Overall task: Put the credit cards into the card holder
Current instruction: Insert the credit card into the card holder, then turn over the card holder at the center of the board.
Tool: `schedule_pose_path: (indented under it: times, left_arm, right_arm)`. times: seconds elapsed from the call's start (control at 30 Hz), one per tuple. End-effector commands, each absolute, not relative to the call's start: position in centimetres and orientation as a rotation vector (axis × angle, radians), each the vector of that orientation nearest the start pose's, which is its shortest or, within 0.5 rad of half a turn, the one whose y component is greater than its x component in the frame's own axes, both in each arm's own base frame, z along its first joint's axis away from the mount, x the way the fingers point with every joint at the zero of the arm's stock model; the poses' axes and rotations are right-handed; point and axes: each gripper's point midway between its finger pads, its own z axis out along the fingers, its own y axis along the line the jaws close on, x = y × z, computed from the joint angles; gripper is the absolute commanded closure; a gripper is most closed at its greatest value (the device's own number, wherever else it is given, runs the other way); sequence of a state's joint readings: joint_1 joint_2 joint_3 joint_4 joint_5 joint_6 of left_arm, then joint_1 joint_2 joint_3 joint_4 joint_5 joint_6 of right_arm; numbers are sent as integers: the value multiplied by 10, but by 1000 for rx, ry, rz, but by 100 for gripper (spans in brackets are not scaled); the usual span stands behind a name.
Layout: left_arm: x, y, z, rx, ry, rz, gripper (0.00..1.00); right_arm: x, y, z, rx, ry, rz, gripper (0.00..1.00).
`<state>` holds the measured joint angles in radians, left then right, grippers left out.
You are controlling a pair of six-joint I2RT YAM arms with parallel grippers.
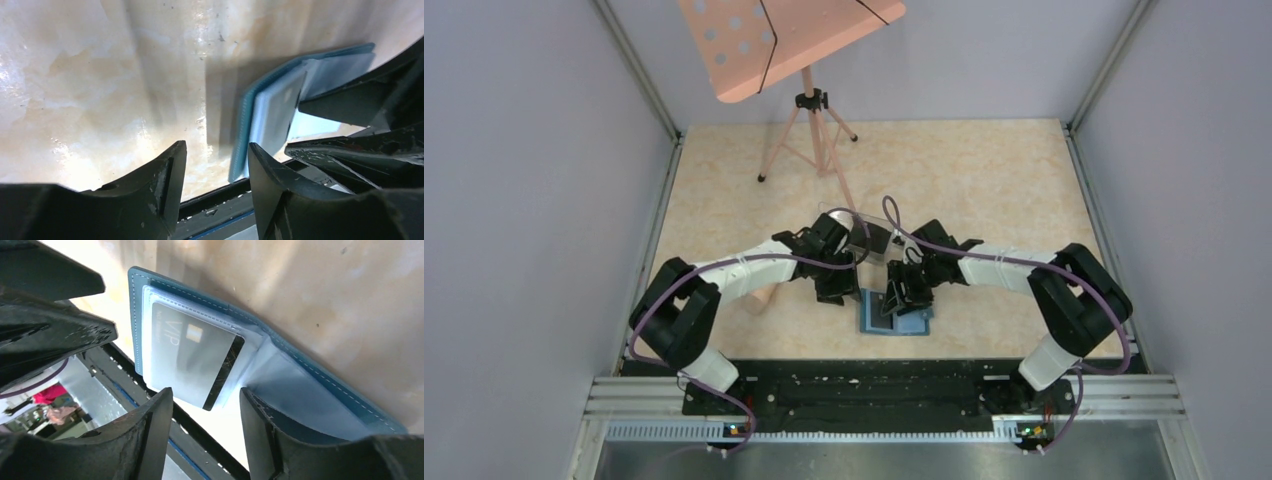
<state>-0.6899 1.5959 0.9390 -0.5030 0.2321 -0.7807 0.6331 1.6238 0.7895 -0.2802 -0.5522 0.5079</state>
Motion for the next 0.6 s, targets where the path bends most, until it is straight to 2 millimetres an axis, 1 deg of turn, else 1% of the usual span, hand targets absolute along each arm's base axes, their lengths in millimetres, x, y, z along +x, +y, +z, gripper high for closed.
schedule_pose_path:
  times: [0.0,0.07,0.13,0.17,0.3,0.37,0.57]
  left_arm:
    - [213,-270,74,-4,2836,-753,46]
    - [212,-280,81,-5,2811,-850,46]
    - [212,-291,89,-11,2774,-955,48]
    - [212,-296,92,-18,2758,-1004,49]
    - [213,-309,100,-13,2717,-1123,53]
    - [213,-312,98,-12,2723,-1135,54]
    - [209,-315,82,-18,2774,-1140,55]
  right_arm:
    - [191,260,35,-431,2813,925,45]
    - [192,259,37,-438,2811,910,44]
    - [193,258,38,-440,2808,898,47]
    - [194,258,40,-440,2802,898,51]
    - [194,260,39,-438,2802,910,74]
    - [195,261,37,-435,2807,914,81]
    - [194,261,34,-429,2818,913,92]
